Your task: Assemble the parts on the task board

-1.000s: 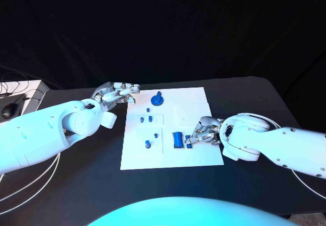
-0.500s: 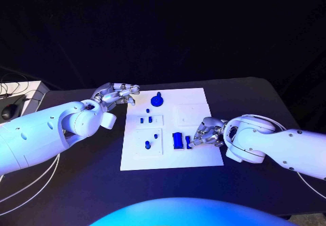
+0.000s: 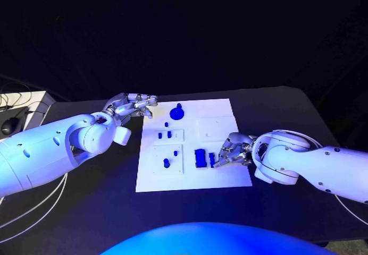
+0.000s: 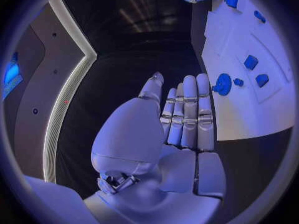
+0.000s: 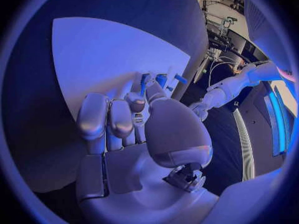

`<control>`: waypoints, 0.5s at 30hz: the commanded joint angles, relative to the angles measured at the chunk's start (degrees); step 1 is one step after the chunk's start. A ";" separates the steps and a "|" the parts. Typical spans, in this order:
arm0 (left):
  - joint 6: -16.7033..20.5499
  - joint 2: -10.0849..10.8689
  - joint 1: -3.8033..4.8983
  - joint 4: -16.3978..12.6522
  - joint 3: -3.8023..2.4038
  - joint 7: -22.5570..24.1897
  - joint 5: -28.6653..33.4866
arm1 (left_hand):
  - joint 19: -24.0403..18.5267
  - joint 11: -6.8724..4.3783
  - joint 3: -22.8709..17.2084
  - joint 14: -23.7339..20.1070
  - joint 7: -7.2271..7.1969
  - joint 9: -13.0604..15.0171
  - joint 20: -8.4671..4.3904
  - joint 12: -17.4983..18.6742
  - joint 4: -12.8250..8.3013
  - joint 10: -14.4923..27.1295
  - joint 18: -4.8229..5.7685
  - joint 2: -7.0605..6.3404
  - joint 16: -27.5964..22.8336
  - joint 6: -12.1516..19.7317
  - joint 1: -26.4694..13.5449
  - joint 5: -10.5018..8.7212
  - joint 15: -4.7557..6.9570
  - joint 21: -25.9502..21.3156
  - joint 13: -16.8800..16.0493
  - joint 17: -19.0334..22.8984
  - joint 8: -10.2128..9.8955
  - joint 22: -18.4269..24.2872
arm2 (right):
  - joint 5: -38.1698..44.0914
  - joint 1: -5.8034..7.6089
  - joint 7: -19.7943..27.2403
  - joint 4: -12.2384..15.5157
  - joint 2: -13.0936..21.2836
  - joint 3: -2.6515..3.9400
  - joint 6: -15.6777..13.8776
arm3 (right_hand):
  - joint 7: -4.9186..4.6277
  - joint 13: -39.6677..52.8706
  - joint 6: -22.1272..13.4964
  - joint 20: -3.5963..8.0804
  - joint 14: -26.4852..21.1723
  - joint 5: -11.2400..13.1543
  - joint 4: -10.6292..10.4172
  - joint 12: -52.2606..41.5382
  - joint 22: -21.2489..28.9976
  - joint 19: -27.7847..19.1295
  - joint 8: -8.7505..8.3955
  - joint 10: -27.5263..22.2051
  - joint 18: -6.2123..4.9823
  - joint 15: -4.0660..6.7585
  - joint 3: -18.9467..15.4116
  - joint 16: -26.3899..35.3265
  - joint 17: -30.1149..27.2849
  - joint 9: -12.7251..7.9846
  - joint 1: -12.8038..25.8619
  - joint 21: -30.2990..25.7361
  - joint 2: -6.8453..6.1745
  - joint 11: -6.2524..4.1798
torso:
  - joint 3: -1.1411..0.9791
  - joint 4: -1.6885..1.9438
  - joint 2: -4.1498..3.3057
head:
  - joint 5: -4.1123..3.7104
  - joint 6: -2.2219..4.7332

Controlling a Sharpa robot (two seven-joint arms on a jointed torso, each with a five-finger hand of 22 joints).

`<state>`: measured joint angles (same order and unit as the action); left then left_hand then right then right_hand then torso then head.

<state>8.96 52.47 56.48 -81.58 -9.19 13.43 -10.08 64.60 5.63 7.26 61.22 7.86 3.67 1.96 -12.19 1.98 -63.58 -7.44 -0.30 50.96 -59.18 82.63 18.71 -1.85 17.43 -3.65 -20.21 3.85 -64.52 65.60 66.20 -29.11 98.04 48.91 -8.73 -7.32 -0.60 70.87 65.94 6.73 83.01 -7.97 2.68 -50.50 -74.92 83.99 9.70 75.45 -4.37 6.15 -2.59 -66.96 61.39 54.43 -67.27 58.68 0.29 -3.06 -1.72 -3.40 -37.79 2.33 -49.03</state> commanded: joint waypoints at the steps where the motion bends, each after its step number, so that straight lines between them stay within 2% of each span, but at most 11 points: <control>1: -0.93 -0.12 0.01 -0.06 -0.04 0.36 0.16 | 0.24 0.04 0.24 -0.18 0.08 0.06 0.13 -0.28 -0.14 0.52 0.30 0.14 -0.29 0.31 0.06 -0.07 -0.19 -0.39 -0.03 0.00 0.19 -0.05 | 1.19 -0.26 -0.97 -0.29 -0.35 0.01 -0.97 | 0.25 0.09 0.23 0.26 0.24 -0.45 -0.78 -0.18 -8.14 2.95 0.37 0.41 0.93 0.14 0.00 0.02 -0.04 0.24 0.84 0.19 0.37 -0.23 | 0.03 0.05 -0.03 | -0.04 -0.03; 11: -0.96 -0.05 0.01 -0.08 -0.04 0.32 0.16 | 0.24 0.04 0.24 -0.18 0.08 0.06 0.13 -0.28 -0.14 0.52 0.30 0.14 -0.29 0.31 0.06 -0.07 -0.19 -0.39 -0.03 0.00 0.19 -0.05 | 2.45 -1.24 -1.93 -1.36 -1.42 0.01 -0.85 | 0.43 0.12 0.23 0.34 0.27 -1.11 -0.56 -0.24 -8.17 2.99 0.82 0.55 0.97 0.24 0.17 -0.02 0.01 0.50 0.48 0.33 0.66 -0.34 | 0.10 0.05 0.00 | 0.15 -0.25; 15: -1.01 -0.03 0.01 -0.10 -0.04 0.28 0.16 | 0.24 0.04 0.24 -0.18 0.08 0.06 0.13 -0.28 -0.14 0.52 0.30 0.14 -0.29 0.31 0.06 -0.07 -0.19 -0.39 -0.03 0.00 0.19 -0.05 | 2.64 -1.36 -2.08 -1.53 -1.56 0.01 -0.90 | 0.56 0.16 0.23 0.43 0.28 -2.80 -0.49 -0.29 -8.20 3.02 1.12 0.66 1.02 0.33 0.12 -0.08 0.10 0.60 0.66 0.47 0.92 -0.44 | 0.09 0.09 0.00 | 0.16 -0.28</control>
<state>8.94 52.49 56.48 -81.57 -9.19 13.42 -10.08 64.60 5.63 7.26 61.22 7.86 3.67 1.96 -12.19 1.98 -63.58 -7.44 -0.30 50.96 -59.18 82.63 18.71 -1.85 17.43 -3.65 -20.21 3.85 -64.51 67.10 65.11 -30.41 96.65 47.47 -8.60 -8.21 -0.34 70.99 66.19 6.73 83.23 -10.39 2.05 -50.50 -74.91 83.99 10.55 75.86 -4.37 6.36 -2.59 -66.96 61.44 54.98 -66.80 58.90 0.76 -3.47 -1.62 -3.33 -37.80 2.46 -49.28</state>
